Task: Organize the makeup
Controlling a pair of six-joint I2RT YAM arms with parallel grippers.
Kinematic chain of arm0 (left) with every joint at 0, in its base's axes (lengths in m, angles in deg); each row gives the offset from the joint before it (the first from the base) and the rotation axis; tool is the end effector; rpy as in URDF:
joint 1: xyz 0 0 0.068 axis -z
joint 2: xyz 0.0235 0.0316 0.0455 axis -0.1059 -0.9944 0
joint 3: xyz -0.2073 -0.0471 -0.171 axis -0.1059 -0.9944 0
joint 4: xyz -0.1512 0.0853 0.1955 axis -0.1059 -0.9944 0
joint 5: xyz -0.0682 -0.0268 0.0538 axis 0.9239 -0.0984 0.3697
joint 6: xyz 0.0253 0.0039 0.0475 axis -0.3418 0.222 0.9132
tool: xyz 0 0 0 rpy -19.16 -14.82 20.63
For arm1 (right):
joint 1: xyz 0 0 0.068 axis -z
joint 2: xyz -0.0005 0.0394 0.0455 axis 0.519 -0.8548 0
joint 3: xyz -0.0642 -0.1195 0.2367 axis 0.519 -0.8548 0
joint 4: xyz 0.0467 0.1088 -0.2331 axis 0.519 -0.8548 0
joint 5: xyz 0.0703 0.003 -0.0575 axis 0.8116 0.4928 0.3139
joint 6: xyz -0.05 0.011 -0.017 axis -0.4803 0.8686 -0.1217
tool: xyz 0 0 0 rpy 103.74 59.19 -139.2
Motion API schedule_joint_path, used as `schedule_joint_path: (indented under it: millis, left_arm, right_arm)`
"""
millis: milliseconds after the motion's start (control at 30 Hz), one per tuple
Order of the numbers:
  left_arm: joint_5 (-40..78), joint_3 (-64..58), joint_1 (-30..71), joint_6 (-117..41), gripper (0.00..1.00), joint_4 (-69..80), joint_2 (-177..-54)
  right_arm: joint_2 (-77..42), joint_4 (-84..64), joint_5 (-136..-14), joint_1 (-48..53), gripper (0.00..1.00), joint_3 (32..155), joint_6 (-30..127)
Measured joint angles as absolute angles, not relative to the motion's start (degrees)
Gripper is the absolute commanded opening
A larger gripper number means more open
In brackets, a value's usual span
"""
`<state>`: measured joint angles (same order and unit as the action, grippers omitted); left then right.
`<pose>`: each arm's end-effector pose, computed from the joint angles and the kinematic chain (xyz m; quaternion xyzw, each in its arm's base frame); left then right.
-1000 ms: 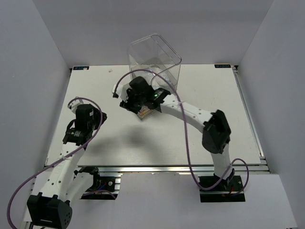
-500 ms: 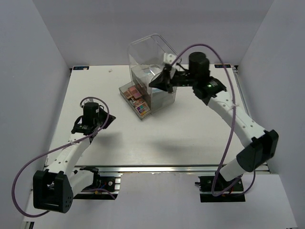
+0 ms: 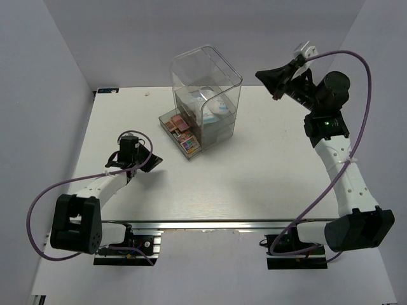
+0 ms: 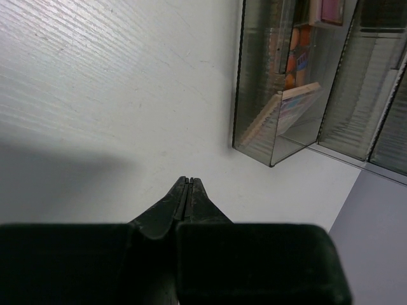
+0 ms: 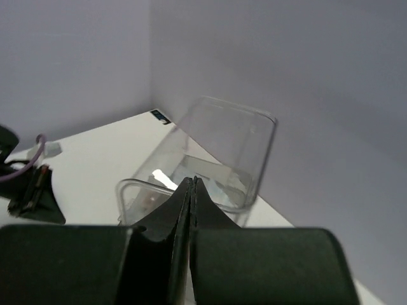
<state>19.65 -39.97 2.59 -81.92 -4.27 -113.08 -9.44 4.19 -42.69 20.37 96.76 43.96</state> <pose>0.2449 -0.0429 0.1855 -0.3410 0.8583 -0.2621 0.2799 0.2668 0.0747 0.4858 -0.3184 0.5184 0.2846 0.7409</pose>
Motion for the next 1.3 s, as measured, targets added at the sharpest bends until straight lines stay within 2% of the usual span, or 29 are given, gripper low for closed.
schedule_joint_path:
  millis: [267,500,633,800,1067,1300]
  left_arm:
    - [21.6,-39.4,2.6,-82.8,0.08,-1.1,-117.8]
    - [22.8,-38.2,2.6,-83.1,0.08,0.2,-120.5]
    - [23.7,-36.7,2.6,-83.1,0.07,0.7,-123.2]
    - [24.1,-33.6,2.9,-82.8,0.07,0.3,-127.0]
    - [24.0,-27.9,3.9,-82.2,0.05,-0.6,-135.0]
    - [23.1,-17.5,3.9,-82.0,0.04,-3.1,-145.3]
  right_arm:
    - [-17.5,4.6,-49.3,29.1,0.00,94.9,50.2]
    - [-27.0,0.9,-55.8,29.7,0.00,94.9,48.9]
    - [-37.0,-4.0,-58.6,29.6,0.00,100.0,47.5]
    - [-48.3,-11.1,-61.8,28.4,0.01,106.8,44.2]
    - [-54.2,-16.6,-61.3,21.5,0.06,110.9,41.0]
    - [-57.9,-16.8,-59.5,19.2,0.07,117.4,40.9]
